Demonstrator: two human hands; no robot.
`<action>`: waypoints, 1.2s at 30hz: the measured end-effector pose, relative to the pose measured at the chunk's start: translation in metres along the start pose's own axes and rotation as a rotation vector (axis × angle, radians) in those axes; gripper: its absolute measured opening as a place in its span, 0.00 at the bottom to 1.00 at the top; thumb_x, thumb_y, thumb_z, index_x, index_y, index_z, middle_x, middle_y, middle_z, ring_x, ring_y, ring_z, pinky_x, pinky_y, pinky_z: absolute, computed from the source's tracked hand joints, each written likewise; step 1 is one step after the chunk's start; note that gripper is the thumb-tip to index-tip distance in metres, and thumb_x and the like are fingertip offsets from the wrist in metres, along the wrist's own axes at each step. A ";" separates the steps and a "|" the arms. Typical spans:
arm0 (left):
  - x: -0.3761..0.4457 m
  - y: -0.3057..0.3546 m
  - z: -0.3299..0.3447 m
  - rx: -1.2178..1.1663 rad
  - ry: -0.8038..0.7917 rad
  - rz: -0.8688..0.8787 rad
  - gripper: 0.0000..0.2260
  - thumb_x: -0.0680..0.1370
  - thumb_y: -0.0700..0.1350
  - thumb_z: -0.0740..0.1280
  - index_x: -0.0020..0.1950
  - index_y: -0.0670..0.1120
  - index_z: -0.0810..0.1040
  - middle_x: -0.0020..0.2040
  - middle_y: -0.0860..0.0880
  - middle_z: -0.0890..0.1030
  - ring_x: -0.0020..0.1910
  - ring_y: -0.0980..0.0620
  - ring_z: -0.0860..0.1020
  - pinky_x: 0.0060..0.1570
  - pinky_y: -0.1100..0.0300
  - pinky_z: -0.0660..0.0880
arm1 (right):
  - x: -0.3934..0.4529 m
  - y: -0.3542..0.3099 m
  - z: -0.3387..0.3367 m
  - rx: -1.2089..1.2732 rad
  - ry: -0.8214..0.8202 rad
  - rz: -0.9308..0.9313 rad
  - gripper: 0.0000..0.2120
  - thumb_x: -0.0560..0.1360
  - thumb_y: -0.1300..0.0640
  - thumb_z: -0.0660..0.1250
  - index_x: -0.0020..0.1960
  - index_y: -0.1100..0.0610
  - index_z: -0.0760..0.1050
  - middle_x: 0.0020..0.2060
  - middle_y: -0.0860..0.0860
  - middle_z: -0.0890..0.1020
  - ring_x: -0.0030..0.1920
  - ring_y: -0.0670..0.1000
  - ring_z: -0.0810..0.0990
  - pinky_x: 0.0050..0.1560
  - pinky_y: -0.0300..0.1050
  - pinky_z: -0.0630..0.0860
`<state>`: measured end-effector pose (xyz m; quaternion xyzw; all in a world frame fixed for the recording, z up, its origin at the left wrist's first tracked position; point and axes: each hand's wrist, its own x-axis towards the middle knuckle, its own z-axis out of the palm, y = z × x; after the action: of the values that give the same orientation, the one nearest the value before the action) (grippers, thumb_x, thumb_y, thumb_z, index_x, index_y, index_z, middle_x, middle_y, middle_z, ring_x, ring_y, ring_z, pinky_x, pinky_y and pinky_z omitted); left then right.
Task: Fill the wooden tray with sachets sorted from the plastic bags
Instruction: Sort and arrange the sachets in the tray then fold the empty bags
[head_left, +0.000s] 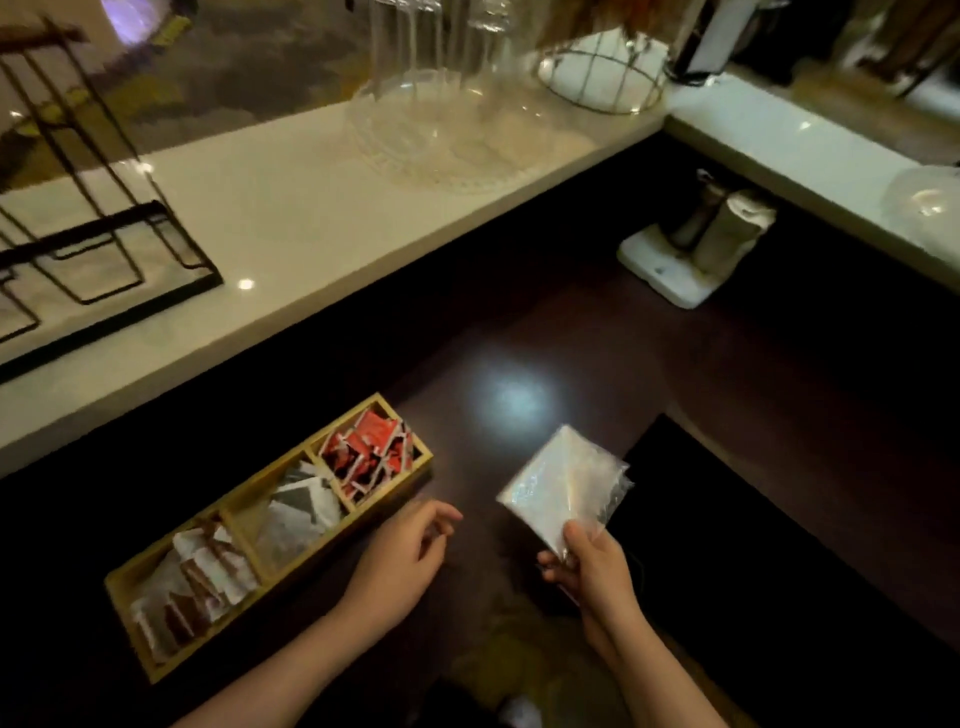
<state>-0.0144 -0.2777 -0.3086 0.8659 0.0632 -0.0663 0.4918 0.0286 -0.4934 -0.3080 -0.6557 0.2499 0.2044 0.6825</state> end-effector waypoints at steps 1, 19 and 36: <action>0.002 -0.001 0.009 0.041 -0.014 0.023 0.13 0.74 0.38 0.64 0.51 0.56 0.75 0.46 0.60 0.77 0.48 0.62 0.77 0.49 0.62 0.75 | 0.005 0.005 -0.012 0.015 0.035 0.015 0.06 0.81 0.63 0.57 0.51 0.62 0.72 0.32 0.55 0.73 0.26 0.47 0.80 0.22 0.36 0.75; 0.099 -0.036 0.133 0.715 -0.224 0.453 0.21 0.78 0.55 0.48 0.66 0.54 0.72 0.69 0.51 0.72 0.71 0.52 0.65 0.70 0.58 0.55 | 0.169 0.176 -0.158 0.279 0.405 0.469 0.06 0.80 0.61 0.57 0.47 0.60 0.71 0.41 0.61 0.84 0.27 0.52 0.78 0.21 0.40 0.72; 0.098 -0.046 0.145 0.801 -0.043 0.545 0.20 0.77 0.56 0.49 0.68 0.58 0.68 0.72 0.54 0.67 0.72 0.51 0.64 0.71 0.53 0.55 | 0.237 0.236 -0.188 0.067 0.179 0.389 0.10 0.80 0.56 0.60 0.57 0.60 0.74 0.40 0.56 0.84 0.27 0.46 0.79 0.22 0.37 0.73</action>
<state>0.0665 -0.3750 -0.4385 0.9706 -0.2065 0.0279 0.1203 0.0594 -0.6791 -0.6429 -0.5878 0.4378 0.2648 0.6266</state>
